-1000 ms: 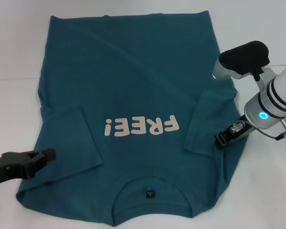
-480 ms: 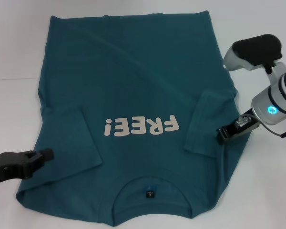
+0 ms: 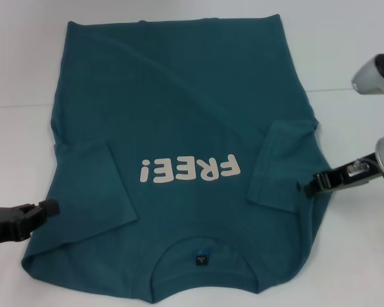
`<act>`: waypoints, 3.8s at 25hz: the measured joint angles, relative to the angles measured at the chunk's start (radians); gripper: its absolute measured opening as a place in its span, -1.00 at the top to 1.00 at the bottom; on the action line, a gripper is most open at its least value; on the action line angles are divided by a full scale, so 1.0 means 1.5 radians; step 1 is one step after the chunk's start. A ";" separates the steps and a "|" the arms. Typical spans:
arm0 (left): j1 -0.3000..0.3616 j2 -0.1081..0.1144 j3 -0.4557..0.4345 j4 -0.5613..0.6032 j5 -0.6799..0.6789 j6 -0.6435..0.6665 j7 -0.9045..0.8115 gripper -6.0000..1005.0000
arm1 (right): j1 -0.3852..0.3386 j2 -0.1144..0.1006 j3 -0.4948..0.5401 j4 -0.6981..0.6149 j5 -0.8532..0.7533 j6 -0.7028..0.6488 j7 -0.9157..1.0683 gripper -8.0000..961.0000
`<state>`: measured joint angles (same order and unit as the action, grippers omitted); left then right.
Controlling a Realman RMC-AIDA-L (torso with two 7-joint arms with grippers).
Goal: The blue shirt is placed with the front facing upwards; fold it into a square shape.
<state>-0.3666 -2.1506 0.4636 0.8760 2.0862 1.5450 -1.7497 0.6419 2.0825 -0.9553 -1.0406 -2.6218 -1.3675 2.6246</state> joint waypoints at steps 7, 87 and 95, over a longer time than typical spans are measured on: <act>-0.003 0.004 -0.027 0.017 -0.004 0.023 -0.052 0.80 | -0.025 -0.001 0.058 0.002 0.050 0.000 -0.052 0.93; 0.011 -0.013 0.193 0.169 0.258 -0.098 -0.358 -0.07 | -0.029 -0.029 0.132 0.044 0.092 -0.008 -0.096 0.94; 0.011 -0.015 0.208 0.170 0.259 -0.107 -0.357 0.44 | -0.029 -0.028 0.135 0.041 0.092 -0.015 -0.096 0.94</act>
<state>-0.3505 -2.1725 0.7756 1.1315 2.4743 1.3851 -2.2851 0.5986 2.0404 -0.7530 -0.9786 -2.4841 -1.3893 2.4804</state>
